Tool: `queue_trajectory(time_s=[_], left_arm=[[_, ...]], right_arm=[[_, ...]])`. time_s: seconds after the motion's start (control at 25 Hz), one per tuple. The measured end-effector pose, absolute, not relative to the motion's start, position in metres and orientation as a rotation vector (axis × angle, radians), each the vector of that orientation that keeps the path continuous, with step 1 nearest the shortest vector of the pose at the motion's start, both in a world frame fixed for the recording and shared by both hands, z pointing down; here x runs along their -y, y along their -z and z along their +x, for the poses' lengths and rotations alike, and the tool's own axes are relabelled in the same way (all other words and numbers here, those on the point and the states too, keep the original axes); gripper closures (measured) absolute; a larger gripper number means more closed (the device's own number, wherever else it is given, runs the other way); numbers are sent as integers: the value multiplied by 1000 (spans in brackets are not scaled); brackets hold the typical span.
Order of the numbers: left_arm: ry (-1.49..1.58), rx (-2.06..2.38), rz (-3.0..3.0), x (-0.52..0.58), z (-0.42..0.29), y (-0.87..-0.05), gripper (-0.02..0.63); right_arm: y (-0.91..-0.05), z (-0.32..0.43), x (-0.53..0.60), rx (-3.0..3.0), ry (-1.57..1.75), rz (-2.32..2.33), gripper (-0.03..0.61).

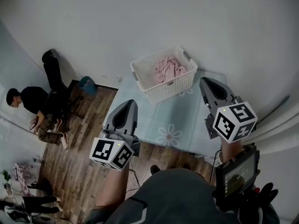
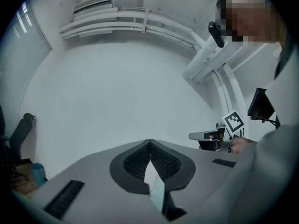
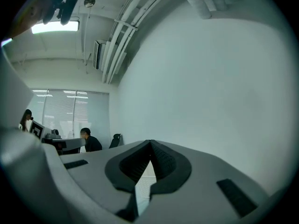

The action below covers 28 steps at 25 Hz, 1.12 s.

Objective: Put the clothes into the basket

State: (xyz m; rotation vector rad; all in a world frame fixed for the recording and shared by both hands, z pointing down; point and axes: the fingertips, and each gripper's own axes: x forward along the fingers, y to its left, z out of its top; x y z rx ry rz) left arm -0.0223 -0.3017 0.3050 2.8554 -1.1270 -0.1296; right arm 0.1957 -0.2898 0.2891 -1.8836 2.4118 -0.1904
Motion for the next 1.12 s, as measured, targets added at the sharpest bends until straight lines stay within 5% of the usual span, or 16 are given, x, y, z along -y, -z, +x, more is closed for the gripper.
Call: queue_trajectory(time_s=[1.12], left_arm=[[166, 993, 2878, 323, -38, -307, 606]], right_arm=[[-290, 165, 288, -2344, 128, -2020, 566]])
